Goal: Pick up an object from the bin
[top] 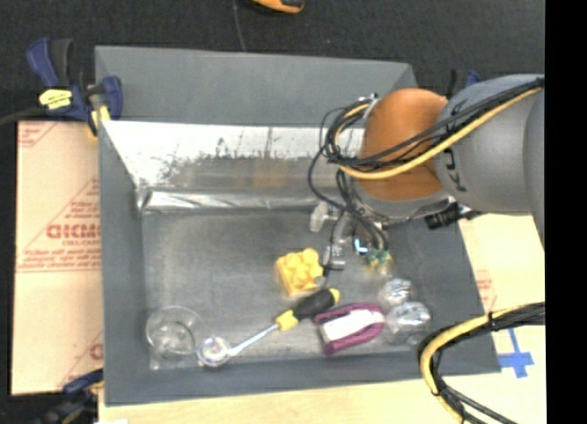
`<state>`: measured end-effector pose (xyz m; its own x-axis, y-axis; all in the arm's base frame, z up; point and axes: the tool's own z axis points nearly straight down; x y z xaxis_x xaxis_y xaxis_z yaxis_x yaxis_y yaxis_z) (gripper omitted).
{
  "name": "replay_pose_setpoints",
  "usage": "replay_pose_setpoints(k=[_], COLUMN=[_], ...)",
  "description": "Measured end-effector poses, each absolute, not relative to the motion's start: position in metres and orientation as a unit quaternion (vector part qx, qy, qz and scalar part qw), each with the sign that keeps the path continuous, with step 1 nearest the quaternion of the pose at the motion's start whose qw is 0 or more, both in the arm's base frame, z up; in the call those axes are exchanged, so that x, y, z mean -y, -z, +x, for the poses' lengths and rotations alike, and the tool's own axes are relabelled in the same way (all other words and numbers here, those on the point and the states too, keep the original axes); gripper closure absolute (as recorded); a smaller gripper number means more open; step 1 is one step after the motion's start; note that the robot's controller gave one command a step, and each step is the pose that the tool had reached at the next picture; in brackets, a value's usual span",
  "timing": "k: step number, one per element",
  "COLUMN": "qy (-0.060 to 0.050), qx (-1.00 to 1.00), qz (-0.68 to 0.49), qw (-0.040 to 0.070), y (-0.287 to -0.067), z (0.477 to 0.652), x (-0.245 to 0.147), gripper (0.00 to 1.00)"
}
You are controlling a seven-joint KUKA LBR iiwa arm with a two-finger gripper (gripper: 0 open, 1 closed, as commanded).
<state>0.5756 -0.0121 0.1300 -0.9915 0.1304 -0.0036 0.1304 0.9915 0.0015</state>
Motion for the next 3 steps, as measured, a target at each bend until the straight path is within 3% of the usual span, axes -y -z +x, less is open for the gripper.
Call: replay_pose_setpoints(k=[1,2,3], qy=[-0.001,-0.003,-0.003], qx=[-0.998,-0.991,-0.991], qz=[0.063,0.133,0.133], qw=[0.005,0.007,0.007], y=[-0.0679,-0.0729,-0.0730], z=[0.5805,0.5783,0.5784], x=[0.0028,0.0108,0.0108], gripper=[0.00,1.00,1.00])
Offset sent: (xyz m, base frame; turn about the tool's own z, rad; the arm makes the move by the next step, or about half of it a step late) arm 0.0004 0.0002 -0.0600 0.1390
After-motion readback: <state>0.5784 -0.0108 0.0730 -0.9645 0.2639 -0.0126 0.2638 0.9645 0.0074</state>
